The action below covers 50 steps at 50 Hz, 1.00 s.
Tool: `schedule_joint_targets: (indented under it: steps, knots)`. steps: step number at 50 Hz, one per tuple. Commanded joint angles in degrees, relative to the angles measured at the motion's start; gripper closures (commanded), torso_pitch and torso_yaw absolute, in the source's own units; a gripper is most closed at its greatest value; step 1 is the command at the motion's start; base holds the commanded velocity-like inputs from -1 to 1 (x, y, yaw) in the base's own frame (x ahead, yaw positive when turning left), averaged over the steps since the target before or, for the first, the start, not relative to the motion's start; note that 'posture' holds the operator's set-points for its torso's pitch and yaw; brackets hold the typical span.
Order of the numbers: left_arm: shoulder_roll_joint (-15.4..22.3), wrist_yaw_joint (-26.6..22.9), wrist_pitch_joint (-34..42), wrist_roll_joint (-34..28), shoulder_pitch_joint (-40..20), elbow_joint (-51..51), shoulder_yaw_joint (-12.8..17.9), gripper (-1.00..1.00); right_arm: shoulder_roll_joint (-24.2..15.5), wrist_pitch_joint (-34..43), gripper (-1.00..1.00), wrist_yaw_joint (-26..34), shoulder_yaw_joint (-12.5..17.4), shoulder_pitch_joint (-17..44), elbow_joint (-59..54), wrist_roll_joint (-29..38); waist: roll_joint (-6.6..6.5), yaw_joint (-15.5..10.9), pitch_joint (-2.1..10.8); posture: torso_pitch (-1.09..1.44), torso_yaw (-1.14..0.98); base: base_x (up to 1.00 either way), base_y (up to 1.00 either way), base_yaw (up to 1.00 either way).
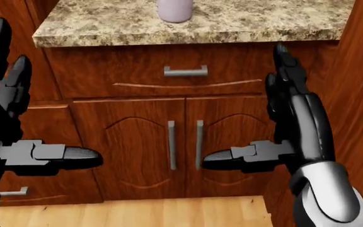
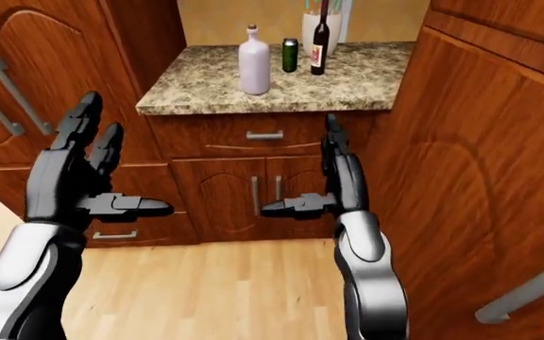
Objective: Move the drinks to the dining counter.
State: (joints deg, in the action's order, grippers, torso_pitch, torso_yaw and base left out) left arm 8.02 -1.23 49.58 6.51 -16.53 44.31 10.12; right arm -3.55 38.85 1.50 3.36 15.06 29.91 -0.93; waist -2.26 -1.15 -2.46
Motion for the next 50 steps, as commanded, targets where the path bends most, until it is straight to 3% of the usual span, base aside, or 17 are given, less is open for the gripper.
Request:
schedule_joint_targets:
  steps: [1, 7, 9, 17, 20, 21, 23, 30, 32, 34, 35, 37, 44, 46, 48, 49, 50]
  knots:
    - [0.3, -0.1, -1.3, 0.6, -1.8, 2.0, -0.3, -1.00, -0.7, -0.9, -1.00, -1.0, 0.9, 2.0, 3.4, 0.5, -0.16, 0.2, 0.51, 0.00, 0.00, 0.36, 0.00, 0.00]
    - [0.7, 0.0, -0.3, 0.5, -2.6, 3.0, -0.3, -1.00, -1.1, 1.0, -1.00, -1.5, 1.0, 2.9, 5.4, 1.4, 4.53, 0.1, 3.19, 0.00, 0.00, 0.18, 0.00, 0.00]
    - [0.8, 0.0, -0.4, 0.6, -2.7, 2.9, -0.2, -1.00, -1.1, 1.0, -1.00, -1.4, 1.3, 3.3, 5.4, 1.0, 5.34, 0.6, 1.24, 0.00, 0.00, 0.18, 0.00, 0.00]
    - [1.1, -0.1, 1.3, 0.9, -3.7, 4.3, -0.2, -1.00, -1.3, 1.6, -1.00, -1.8, 1.7, 4.3, 6.0, 0.3, 0.90, 2.0, 0.07, 0.00, 0.00, 0.35, 0.00, 0.00]
    - [1.2, -0.1, 1.4, 1.0, -3.8, 4.5, -0.1, -1.00, -1.5, 2.4, -1.00, -2.0, 1.9, 4.6, 6.7, -0.1, -3.93, 2.1, 1.82, 0.00, 0.00, 0.35, 0.00, 0.00]
    - [1.2, 0.0, 1.8, 1.1, -3.9, 4.7, 0.0, -1.00, -1.6, 2.5, -1.00, -2.1, 1.9, 4.6, 6.8, -0.2, -2.04, 1.4, 1.44, 0.00, 0.00, 0.36, 0.00, 0.00]
    - [1.2, -0.1, 1.3, 1.1, -3.6, 4.5, 0.0, -1.00, -1.7, 2.6, -1.00, -2.1, 2.2, 4.7, 7.0, -0.4, -2.55, 1.3, 1.07, 0.00, 0.00, 0.34, 0.00, 0.00]
    - [1.5, 0.1, 2.4, 1.4, -4.2, 5.2, 0.2, -1.00, -2.2, 2.7, -1.00, -2.4, 3.0, 4.9, 7.2, -1.3, 1.05, 0.0, 1.04, 0.00, 0.00, 0.35, 0.00, 0.00]
    - [1.5, 0.2, 2.3, 1.4, -4.4, 5.0, 0.0, -1.00, -2.2, 2.6, -1.00, -2.6, 2.9, 5.1, 7.0, -1.6, 2.75, -0.3, 1.19, 0.00, 0.00, 0.35, 0.00, 0.00]
    - [1.5, 0.3, 2.4, 1.4, -4.7, 4.8, 0.0, -1.00, -2.5, 3.4, -1.00, -2.7, 3.1, 5.5, 7.5, -1.8, 5.99, -0.4, 2.23, 0.00, 0.00, 0.35, 0.00, 0.00]
    - [1.5, 0.3, 2.6, 1.5, -4.9, 5.0, 0.1, -1.00, -2.6, 3.7, -1.00, -2.8, 3.3, 5.5, 7.8, -2.0, 4.48, 0.3, 1.51, 0.00, 0.00, 0.35, 0.00, 0.00]
    - [1.5, 0.5, 3.7, 1.6, -5.1, 5.9, -0.1, -1.00, -2.7, 3.4, -1.00, -2.9, 3.4, 5.3, 7.8, -2.2, 5.56, 0.5, 0.57, 0.00, 0.00, 0.35, 0.00, 0.00]
    - [1.4, 0.5, 3.3, 1.4, -5.0, 5.7, -0.3, -1.00, -3.0, 4.1, -1.00, -3.2, 3.8, 5.5, 8.6, -2.7, 2.40, 1.7, 0.26, 0.00, 0.00, 0.35, 0.00, 0.00]
    - [1.3, 0.5, 2.6, 1.3, -4.4, 5.6, -0.3, -1.00, -3.1, 3.4, -1.00, -3.1, 3.6, 5.3, 8.4, -2.7, 0.62, 2.1, 0.70, 0.00, 0.00, 0.35, -0.02, 0.00]
    - [1.2, 0.3, 2.1, 1.2, -4.0, 5.4, -0.4, -1.00, -3.0, 2.8, -1.00, -3.1, 3.6, 5.1, 8.4, -2.8, -3.06, 1.9, 1.86, 0.00, 0.00, 0.25, -0.04, 0.00]
    - [1.2, 0.3, 2.4, 1.3, -4.1, 5.6, -0.1, -1.00, -3.1, 2.7, -1.00, -3.0, 3.7, 5.0, 8.6, -2.9, -1.15, 1.7, 0.74, 0.00, 0.00, 0.05, 0.00, 0.00]
    - [1.2, 0.3, 2.6, 1.4, -4.0, 5.9, -0.1, -1.00, -3.1, 2.5, -1.00, -3.0, 3.8, 5.0, 8.6, -3.0, -1.83, 2.0, 0.92, 0.00, 0.00, 0.00, 0.00, 0.00]
